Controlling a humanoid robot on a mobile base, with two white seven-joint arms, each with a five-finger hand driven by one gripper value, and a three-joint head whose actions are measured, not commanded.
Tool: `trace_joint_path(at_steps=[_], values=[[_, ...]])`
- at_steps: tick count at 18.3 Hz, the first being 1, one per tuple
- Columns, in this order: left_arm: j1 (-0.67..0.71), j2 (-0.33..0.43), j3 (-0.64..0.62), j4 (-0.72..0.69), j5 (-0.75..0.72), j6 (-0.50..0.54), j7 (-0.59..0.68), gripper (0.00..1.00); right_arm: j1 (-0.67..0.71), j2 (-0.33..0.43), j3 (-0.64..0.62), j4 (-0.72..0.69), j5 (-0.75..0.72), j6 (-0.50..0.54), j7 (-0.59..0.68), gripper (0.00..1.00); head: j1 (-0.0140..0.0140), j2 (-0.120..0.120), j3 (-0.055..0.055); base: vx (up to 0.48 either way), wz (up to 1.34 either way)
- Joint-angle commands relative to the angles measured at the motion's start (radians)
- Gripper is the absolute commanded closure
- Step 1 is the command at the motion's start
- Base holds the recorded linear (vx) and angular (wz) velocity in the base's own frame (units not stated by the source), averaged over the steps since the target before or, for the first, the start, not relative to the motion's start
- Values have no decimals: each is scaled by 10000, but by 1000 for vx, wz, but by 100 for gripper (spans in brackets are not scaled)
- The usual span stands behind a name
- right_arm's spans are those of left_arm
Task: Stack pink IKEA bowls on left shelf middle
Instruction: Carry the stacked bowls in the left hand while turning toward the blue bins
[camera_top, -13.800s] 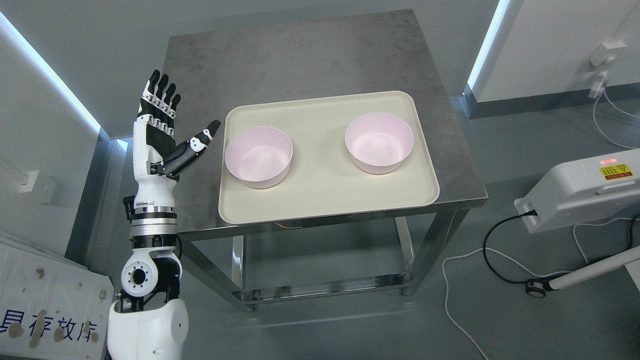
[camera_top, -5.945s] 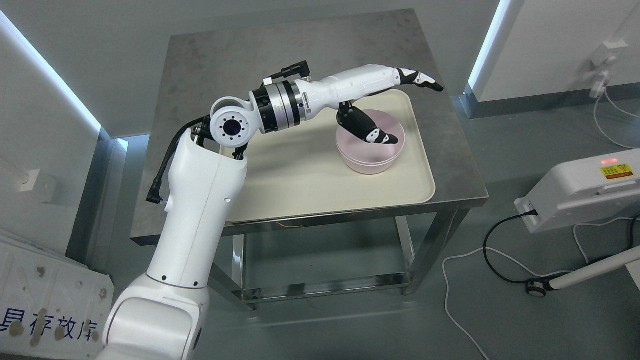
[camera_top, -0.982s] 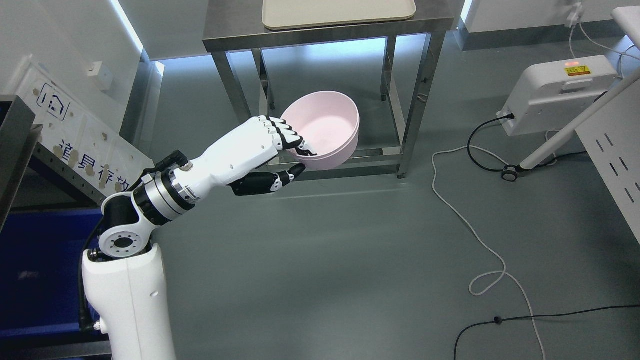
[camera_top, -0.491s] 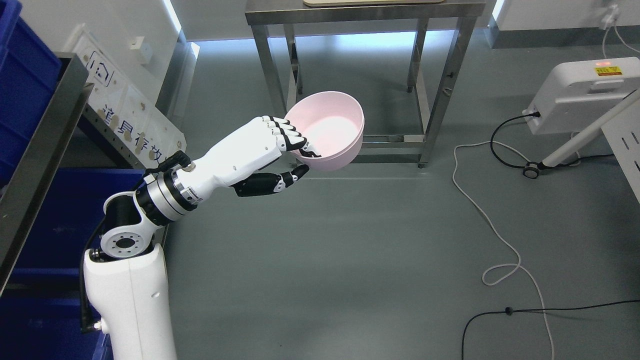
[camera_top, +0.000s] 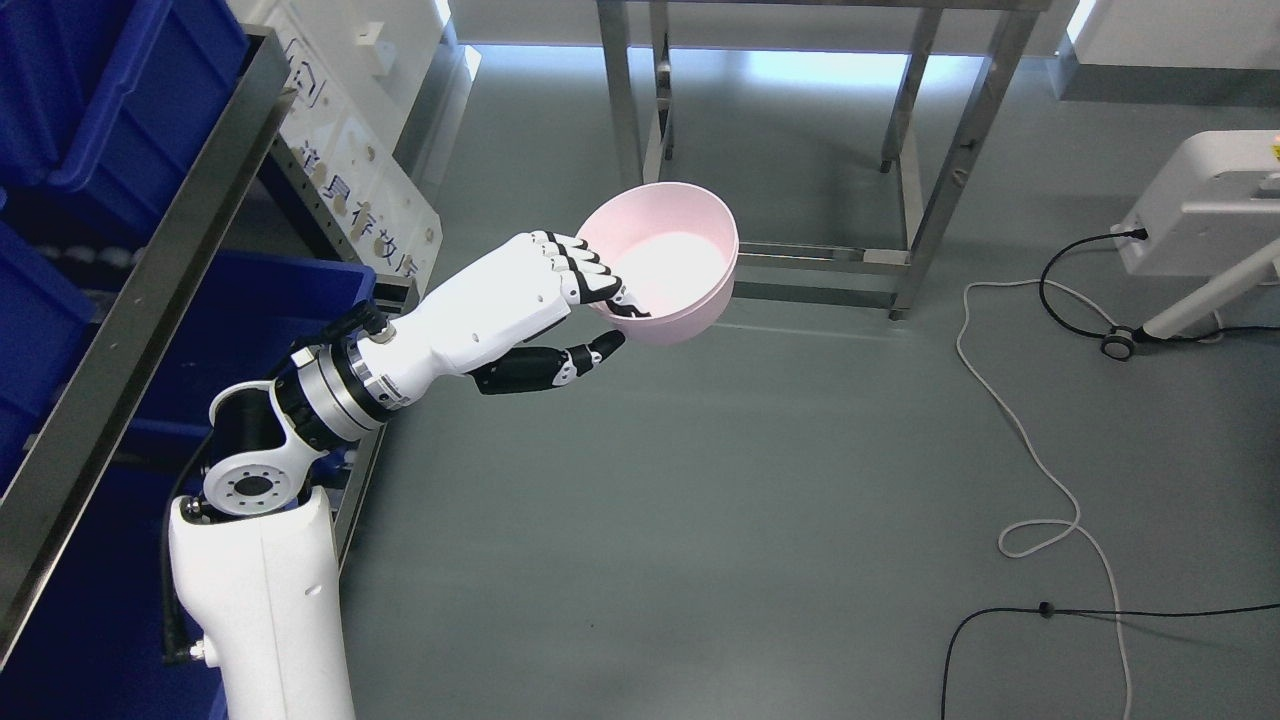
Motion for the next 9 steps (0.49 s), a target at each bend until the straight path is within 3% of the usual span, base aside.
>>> trace_joint_path(at_steps=[1,9], values=[[-15,175,-55,-230,-7,3,10,99,-1,-175,-46,-175,-15,8,1,0,0,0,0,-161,361],[-30,175,-24,-230,8,3,41,98,-1,-175,-46,-175,-15,8,1,0,0,0,0,-168,569]])
